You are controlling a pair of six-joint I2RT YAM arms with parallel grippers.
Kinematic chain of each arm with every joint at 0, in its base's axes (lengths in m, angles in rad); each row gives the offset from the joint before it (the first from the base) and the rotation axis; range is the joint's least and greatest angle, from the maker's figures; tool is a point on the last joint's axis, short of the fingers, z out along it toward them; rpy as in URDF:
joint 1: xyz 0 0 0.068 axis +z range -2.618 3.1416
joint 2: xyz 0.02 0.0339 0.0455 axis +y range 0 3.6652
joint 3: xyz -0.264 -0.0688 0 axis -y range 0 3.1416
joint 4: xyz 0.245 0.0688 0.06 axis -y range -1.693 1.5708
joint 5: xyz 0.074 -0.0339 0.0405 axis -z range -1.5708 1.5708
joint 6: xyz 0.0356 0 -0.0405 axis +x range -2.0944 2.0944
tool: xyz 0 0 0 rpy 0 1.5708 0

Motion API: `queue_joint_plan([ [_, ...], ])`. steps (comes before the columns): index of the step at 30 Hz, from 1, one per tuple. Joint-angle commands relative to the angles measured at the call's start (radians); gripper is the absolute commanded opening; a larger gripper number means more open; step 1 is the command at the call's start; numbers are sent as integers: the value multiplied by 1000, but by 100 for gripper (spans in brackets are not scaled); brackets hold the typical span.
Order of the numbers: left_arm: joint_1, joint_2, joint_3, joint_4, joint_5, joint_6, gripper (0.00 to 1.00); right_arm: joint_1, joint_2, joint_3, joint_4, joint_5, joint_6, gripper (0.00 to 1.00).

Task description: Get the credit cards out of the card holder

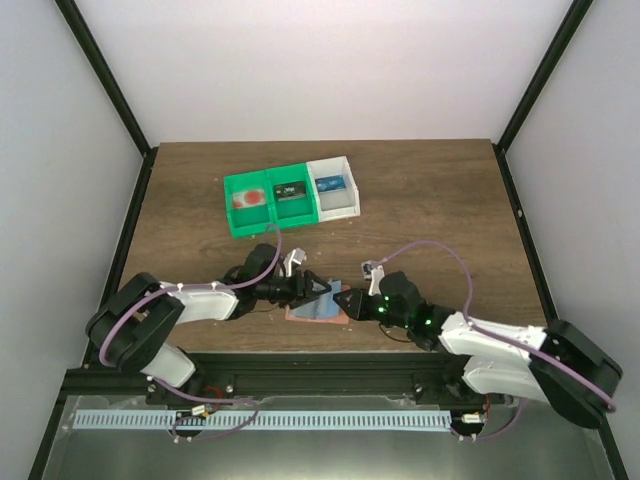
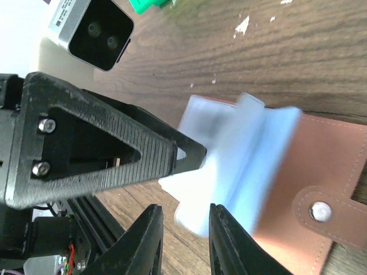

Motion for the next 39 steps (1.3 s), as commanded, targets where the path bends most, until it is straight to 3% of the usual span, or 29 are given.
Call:
queue_joint_plan([
  [1,-5,-70,51,-92,-60,78,62,-4,-131,-29,-91,60,17,25],
  [6,7,-125,45,-171,-127,99,70,-3,-168,9,-117,14,0,29],
  [12,41,-176,2,-214,-158,135,72,-3,-94,62,-115,-26,-13,30],
  [18,119,-177,-46,-191,-80,148,75,-3,46,123,-43,-95,11,31],
  [31,162,-121,-81,-105,41,144,76,-2,408,265,80,-237,73,30],
  [39,164,-124,-85,-127,38,154,76,-2,483,272,4,-153,46,30],
])
